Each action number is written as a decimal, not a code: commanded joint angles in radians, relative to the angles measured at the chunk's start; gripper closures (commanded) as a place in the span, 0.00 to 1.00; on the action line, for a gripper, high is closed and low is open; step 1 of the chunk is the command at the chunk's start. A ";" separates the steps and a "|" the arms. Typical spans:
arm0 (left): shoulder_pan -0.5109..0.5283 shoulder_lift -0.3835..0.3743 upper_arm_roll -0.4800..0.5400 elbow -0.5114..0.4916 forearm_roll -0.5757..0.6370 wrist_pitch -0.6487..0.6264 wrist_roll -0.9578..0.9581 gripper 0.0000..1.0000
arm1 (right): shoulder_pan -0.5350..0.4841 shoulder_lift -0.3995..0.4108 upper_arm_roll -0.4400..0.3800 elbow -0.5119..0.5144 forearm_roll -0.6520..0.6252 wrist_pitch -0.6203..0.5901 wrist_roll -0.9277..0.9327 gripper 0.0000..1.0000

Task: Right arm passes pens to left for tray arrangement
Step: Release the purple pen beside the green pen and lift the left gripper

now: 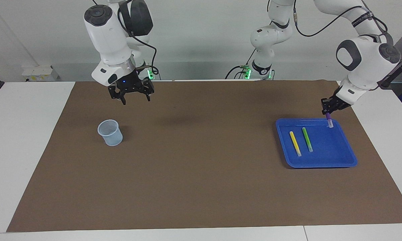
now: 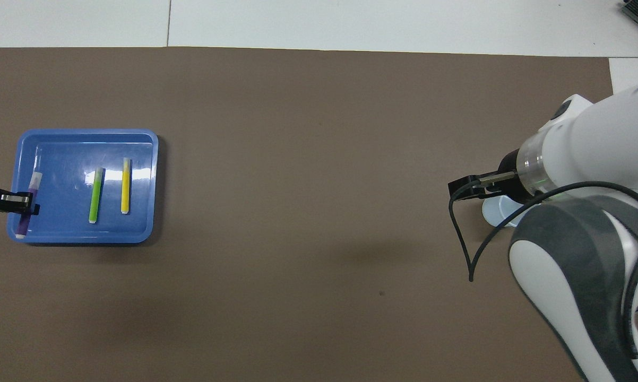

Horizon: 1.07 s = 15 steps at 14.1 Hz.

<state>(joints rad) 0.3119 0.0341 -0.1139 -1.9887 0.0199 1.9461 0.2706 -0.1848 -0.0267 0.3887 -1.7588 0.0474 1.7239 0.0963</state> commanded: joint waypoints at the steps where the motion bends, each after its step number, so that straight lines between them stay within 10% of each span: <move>1: 0.026 0.032 -0.010 -0.013 0.023 0.063 0.018 1.00 | 0.022 0.066 -0.048 0.140 -0.026 -0.105 -0.018 0.00; 15: 0.065 0.220 -0.009 -0.051 0.057 0.332 0.016 1.00 | 0.062 0.071 -0.099 0.128 -0.078 -0.021 -0.012 0.00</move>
<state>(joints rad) 0.3552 0.2454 -0.1141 -2.0275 0.0569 2.2300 0.2769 -0.1296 0.0376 0.3030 -1.6372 -0.0201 1.6956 0.0913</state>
